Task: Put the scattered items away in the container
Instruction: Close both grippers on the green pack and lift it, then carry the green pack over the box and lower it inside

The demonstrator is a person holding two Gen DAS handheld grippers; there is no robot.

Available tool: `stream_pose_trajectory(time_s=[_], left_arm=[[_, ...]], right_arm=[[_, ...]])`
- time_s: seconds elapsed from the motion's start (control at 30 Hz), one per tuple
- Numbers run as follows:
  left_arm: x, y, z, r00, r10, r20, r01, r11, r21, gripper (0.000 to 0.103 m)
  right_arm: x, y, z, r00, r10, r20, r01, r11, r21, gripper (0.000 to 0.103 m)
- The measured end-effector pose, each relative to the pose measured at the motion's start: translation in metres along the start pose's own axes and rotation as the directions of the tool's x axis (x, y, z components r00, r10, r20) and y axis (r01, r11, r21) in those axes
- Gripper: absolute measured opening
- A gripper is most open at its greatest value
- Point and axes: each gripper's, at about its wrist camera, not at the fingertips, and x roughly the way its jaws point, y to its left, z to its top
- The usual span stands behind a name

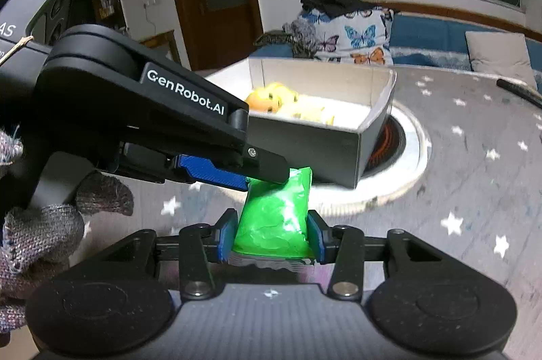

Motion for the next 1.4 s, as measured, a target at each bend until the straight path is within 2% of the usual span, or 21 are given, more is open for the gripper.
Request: stream_pose_trajectory(time_s=[0.43,0.8,1.13,1.4], left_arm=[[0.013,-0.012,0.063,0.996,-0.015,0.085,0.015,1.0,-0.003,0.026],[0.063,0.004,0.109,0.999,-0.012,0.053,0.014,0.999,-0.039,0.025],[0.089,0.019,0.115,1.0,-0.014,0.009,0.014,0.998,-0.058,0.024],[0.09,0.021,0.113,1.0,-0.006,0.006,0.006,1.0,-0.03,0.024]], right_arm=[[0.018,-0.019,0.056,0.994,-0.026,0.11,0.022,0.999,0.038,0.043],[0.073,-0.048,0.091,0.996,-0.038,0.083,0.031,0.995,0.093,0.043],[0.111,-0.063,0.093,0.998,-0.055,0.014,0.053,0.994,0.101,0.042],[0.114,-0.063,0.092,0.996,-0.09,0.021,0.088,0.993,0.081,0.043]])
